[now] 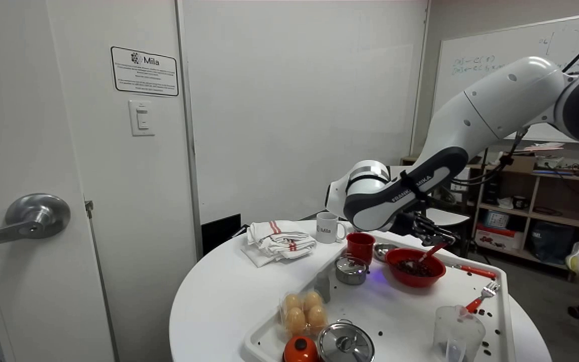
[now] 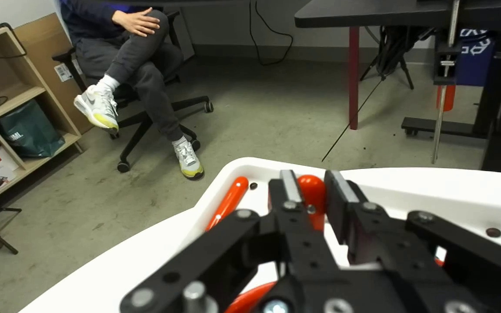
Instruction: Use the spoon to mix the contents in the orange bowl
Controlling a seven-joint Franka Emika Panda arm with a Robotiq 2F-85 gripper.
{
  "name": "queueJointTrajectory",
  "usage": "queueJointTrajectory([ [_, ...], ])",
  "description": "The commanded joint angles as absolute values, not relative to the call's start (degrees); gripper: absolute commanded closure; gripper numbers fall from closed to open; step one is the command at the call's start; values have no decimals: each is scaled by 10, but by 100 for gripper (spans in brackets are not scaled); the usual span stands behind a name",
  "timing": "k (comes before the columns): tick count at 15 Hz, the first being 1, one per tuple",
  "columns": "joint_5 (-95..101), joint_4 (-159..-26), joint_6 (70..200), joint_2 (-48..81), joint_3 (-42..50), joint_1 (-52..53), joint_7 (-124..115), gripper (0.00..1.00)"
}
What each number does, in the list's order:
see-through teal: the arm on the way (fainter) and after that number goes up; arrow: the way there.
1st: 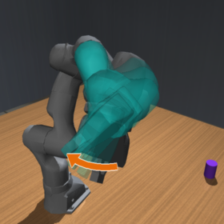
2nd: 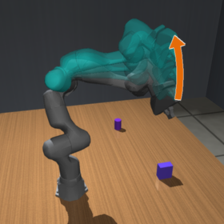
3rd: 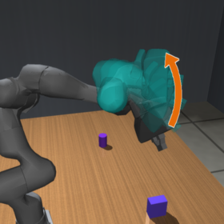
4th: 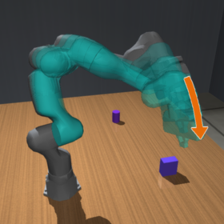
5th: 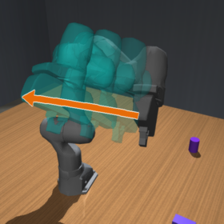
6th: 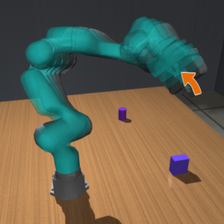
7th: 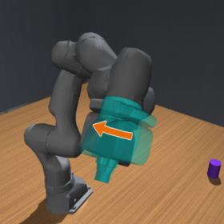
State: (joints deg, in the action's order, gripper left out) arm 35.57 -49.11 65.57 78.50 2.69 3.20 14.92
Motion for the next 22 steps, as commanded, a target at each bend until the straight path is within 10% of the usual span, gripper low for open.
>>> queueJointTrajectory([
  [1,342,-555,691,727,20,17,109,92],
  [22,298,-757,694,637,53,-4,-10,92],
])
